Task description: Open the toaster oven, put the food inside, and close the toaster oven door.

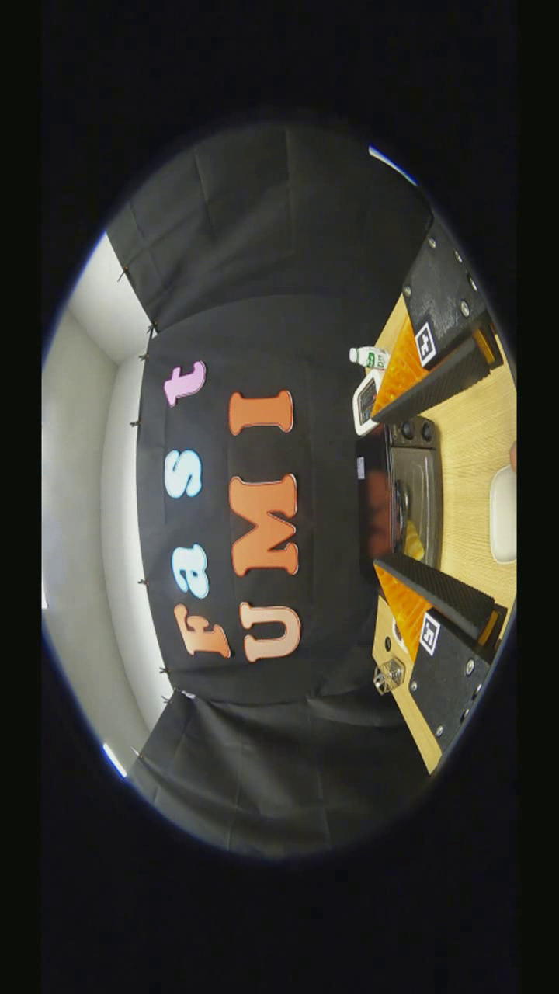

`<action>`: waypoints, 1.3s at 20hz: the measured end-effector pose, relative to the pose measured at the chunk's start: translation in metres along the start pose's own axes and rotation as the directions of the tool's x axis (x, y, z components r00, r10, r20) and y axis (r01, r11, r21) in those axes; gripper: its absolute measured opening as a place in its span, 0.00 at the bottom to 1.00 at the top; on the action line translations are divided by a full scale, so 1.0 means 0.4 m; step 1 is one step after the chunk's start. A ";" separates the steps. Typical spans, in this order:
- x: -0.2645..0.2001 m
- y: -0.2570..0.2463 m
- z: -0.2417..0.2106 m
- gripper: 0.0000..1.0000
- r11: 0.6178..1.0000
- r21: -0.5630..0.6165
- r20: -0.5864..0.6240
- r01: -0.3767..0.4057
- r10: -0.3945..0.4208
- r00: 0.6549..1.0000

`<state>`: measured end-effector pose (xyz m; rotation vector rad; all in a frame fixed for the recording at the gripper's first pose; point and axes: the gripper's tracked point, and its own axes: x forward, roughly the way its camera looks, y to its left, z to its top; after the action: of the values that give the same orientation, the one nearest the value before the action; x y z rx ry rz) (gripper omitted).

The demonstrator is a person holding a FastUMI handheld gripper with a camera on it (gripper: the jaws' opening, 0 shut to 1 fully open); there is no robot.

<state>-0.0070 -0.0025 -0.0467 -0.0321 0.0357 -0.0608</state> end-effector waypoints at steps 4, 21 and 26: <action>-0.002 0.011 -0.008 0.99 1.000 0.005 -0.006 -0.014 0.014 1.000; 0.014 0.004 -0.034 0.99 1.000 0.020 -0.031 -0.017 0.018 0.999; 0.012 0.008 -0.039 0.99 1.000 0.018 -0.038 -0.019 0.020 0.999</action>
<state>-0.0027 -0.0002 -0.0627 -0.0128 0.0739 -0.0423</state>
